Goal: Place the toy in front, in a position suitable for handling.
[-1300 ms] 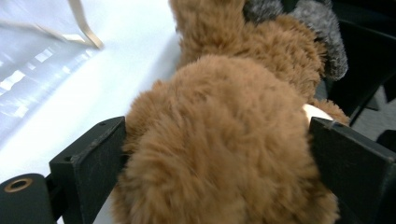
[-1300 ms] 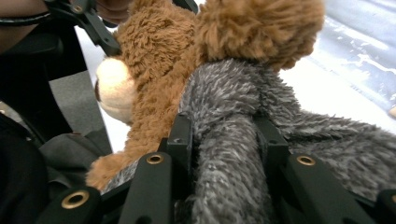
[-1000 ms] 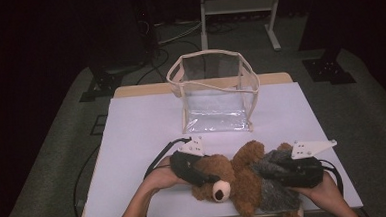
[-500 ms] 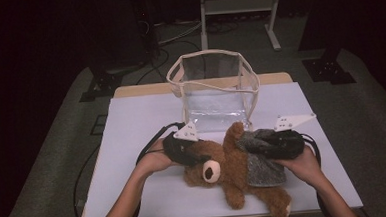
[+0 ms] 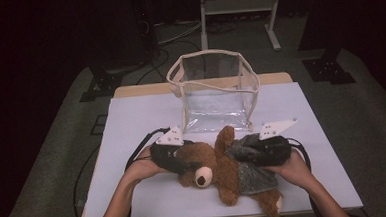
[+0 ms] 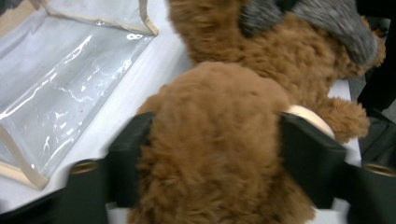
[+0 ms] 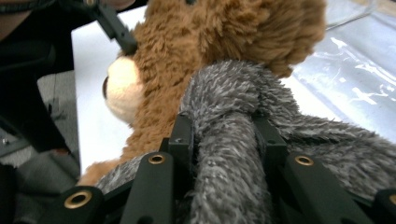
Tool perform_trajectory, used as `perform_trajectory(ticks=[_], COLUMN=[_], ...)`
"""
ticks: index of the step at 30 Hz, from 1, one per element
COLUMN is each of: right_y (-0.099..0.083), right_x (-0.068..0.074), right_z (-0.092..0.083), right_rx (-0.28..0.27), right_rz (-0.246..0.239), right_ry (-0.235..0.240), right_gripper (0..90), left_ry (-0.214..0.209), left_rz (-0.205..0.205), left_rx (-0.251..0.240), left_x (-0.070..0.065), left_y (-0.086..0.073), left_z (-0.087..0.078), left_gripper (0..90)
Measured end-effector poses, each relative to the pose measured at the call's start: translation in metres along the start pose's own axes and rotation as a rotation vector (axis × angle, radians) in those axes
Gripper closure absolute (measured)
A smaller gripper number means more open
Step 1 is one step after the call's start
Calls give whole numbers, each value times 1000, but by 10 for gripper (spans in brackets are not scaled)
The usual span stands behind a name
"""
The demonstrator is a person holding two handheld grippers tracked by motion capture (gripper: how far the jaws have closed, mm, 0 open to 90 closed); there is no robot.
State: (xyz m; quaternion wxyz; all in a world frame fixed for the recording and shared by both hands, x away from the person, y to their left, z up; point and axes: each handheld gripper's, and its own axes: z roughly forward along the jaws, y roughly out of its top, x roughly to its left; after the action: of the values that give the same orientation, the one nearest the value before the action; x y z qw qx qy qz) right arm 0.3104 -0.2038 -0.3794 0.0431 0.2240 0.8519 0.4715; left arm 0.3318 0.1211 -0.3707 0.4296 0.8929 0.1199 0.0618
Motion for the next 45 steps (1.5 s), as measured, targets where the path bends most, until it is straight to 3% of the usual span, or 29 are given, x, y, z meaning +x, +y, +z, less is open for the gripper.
perform_trajectory(ticks=[5,7,8,9,11,12,20,23,26,27,28,29,30,31,32,37,38,39,40,42,45], right_y=[-8,-13,-14,-15,-15,-14,-10,-5,19,19,37,37,55,55,73,100,100,100,95,84,68], right_x=[14,20,21,22,22,21,1,-1,0,0,3,3,8,8,13,26,29,29,33,33,31], right_z=[-5,-8,-10,-11,-15,-19,-55,-66,-81,-81,-80,-80,-71,-71,-55,-4,6,6,27,39,42], right_rx=[-3,-14,-15,-18,-21,-29,-51,-62,-97,-97,-82,-82,-47,-47,15,133,165,165,217,260,240], right_rz=[-26,-24,-27,-31,-33,-30,48,56,41,41,14,14,-15,-15,-56,-129,-145,-145,-164,-169,-126], right_ry=[12,19,19,17,7,-6,-69,-72,-63,-63,-40,-40,-17,-17,18,88,97,97,104,104,119], right_gripper=[660,659,659,659,656,656,662,662,661,661,660,660,655,655,654,654,654,654,655,655,656], left_ry=[-46,-66,-85,-78,-79,-63,-33,-30,-25,-25,-22,-22,-17,-17,-20,-24,-24,-24,-24,-26,-34], left_rz=[-8,-3,20,46,50,70,67,83,91,102,114,114,125,125,126,121,123,123,122,113,99], left_rx=[4,12,28,29,25,20,-35,-30,-30,-23,-18,-18,-13,-13,-17,-31,-31,-31,-45,-49,-63], left_x=[-2,-4,-6,-8,-9,-12,-20,-21,-24,-25,-27,-27,-30,-30,-31,-33,-34,-34,-33,-33,-31], left_y=[5,7,6,4,4,1,-11,-11,-10,-10,-9,-9,-9,-9,-10,-13,-14,-14,-17,-18,-20], left_z=[5,11,16,17,16,14,10,9,9,9,8,8,7,7,7,4,4,4,3,3,2], left_gripper=[119,129,178,217,294,317,338,337,337,337,337,337,337,337,338,338,338,337,338,338,329])
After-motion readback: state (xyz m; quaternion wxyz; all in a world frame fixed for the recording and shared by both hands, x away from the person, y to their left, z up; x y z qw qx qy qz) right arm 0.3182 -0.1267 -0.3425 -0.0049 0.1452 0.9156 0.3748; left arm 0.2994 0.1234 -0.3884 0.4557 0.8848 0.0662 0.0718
